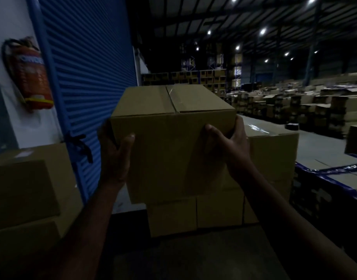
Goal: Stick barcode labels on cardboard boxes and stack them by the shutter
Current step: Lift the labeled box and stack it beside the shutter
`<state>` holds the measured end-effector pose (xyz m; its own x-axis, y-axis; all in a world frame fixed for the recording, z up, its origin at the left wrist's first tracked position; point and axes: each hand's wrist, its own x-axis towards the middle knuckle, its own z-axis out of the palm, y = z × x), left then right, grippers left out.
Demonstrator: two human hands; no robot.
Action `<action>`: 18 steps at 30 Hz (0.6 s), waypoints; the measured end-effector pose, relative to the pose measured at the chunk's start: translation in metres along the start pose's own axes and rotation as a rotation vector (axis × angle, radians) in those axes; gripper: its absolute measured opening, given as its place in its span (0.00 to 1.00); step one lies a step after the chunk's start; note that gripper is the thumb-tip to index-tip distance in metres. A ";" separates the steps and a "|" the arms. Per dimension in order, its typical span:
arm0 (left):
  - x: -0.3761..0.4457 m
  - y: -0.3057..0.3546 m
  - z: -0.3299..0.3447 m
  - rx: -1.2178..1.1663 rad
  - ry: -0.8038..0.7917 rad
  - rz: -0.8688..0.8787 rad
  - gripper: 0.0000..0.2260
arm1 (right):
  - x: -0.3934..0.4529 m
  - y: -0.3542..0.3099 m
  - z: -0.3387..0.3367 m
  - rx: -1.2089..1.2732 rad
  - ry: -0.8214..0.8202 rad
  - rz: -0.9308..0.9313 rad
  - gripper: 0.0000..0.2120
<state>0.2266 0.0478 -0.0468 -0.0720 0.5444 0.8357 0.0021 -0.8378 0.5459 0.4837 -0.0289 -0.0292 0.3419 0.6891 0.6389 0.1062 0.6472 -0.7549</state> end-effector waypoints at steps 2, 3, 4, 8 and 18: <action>0.030 -0.013 -0.001 0.024 0.023 0.007 0.17 | 0.028 0.011 0.012 0.002 -0.018 -0.031 0.35; 0.044 -0.019 0.000 0.046 0.038 0.006 0.16 | 0.042 0.018 0.017 0.002 -0.028 -0.042 0.35; 0.057 -0.027 0.001 0.072 0.049 -0.001 0.15 | 0.056 0.025 0.022 0.000 -0.036 -0.050 0.35; 0.103 -0.054 0.015 0.081 0.071 -0.020 0.11 | 0.115 0.057 0.036 -0.003 -0.070 -0.066 0.36; 0.165 -0.143 0.034 0.113 0.167 -0.120 0.20 | 0.221 0.121 0.071 -0.009 -0.103 -0.089 0.34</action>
<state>0.2486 0.2588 0.0147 -0.2423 0.6179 0.7480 0.0941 -0.7523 0.6520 0.5053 0.2247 0.0310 0.2328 0.6594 0.7148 0.1400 0.7046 -0.6957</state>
